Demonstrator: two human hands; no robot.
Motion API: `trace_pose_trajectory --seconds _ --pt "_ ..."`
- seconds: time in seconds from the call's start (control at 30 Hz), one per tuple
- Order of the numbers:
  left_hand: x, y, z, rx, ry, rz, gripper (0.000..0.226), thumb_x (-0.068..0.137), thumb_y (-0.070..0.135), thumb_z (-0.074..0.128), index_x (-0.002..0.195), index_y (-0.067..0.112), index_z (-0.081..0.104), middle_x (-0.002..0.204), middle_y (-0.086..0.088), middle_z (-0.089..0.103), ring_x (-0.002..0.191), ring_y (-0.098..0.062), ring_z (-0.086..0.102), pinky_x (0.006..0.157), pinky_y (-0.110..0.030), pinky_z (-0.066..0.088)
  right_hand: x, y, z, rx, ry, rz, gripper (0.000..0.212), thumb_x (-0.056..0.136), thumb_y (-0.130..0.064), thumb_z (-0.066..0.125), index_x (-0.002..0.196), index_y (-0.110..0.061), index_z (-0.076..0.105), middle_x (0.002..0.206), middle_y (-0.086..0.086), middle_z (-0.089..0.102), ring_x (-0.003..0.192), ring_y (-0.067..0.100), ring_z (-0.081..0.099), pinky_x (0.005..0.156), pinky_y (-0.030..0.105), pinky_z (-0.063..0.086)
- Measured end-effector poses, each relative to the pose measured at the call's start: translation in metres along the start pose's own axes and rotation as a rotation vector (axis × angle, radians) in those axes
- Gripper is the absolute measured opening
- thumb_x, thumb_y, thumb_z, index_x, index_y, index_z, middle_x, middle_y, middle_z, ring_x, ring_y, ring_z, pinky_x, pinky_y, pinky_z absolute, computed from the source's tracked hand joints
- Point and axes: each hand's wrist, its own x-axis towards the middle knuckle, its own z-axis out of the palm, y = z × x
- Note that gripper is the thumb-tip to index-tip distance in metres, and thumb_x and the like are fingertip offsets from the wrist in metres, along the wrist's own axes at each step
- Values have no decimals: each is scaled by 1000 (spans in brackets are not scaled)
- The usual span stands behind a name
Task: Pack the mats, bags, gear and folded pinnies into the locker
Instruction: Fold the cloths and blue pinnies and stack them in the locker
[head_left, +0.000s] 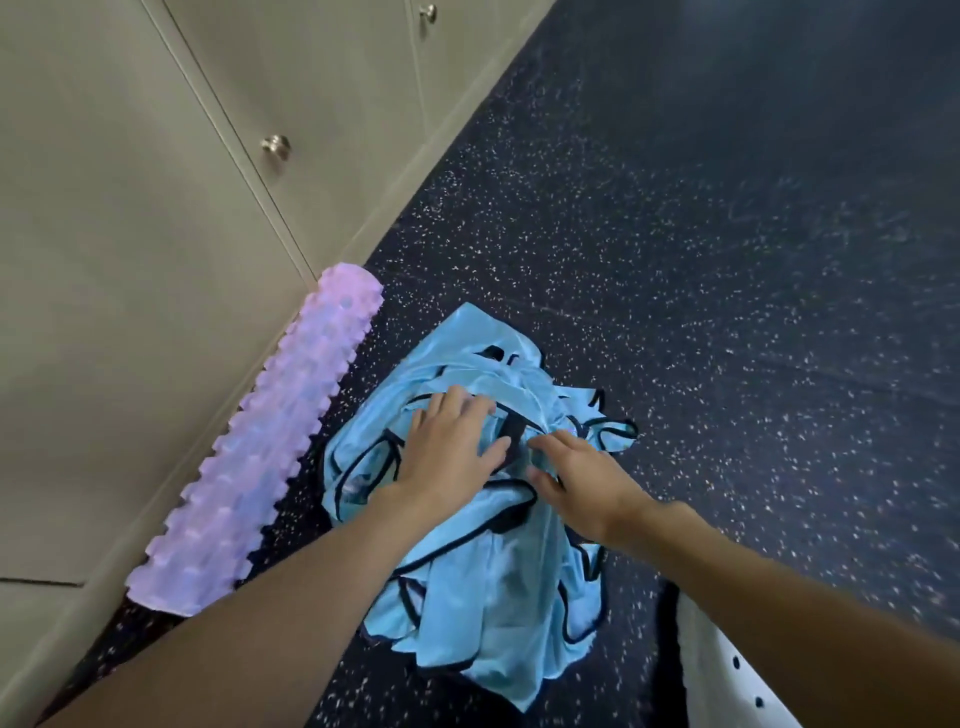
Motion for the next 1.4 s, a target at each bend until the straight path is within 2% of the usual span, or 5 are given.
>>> trace_pose_trajectory --seconds 0.2,0.7,0.87,1.0,1.4 --pt "31 12 2 46 -218 -22 83 85 72 53 153 32 28 159 7 31 150 -14 19 122 -52 6 15 15 -8 69 59 54 48 103 -33 41 147 -14 36 147 4 41 136 26 37 110 46 34" --pt "-53 -30 -15 -115 62 -88 47 85 69 50 79 22 50 69 15 38 66 -10 40 88 -37 38 22 -4 -13 227 148 8 44 101 -37 46 142 -22 44 127 2 56 121 23 48 106 46 39" --pt "-76 -40 -31 -256 116 -171 31 93 24 65 72 21 43 65 5 45 59 -14 43 57 -34 36 27 -27 -11 198 42 -115 47 95 -33 59 140 -26 46 105 4 62 97 23 57 90 39 48" --pt "-93 -43 -44 -377 147 -225 19 93 11 62 81 20 51 75 -1 58 75 -24 60 72 -44 52 26 -37 -14 142 128 -158 16 95 -8 53 95 -6 69 91 9 68 89 27 61 78 38 50" --pt "-101 -3 -199 -510 171 -127 24 77 -1 73 71 18 59 73 -4 62 63 -22 52 66 -35 45 -20 -90 -135 252 411 -211 14 99 -11 44 101 -8 58 84 5 61 72 24 54 61 34 38"
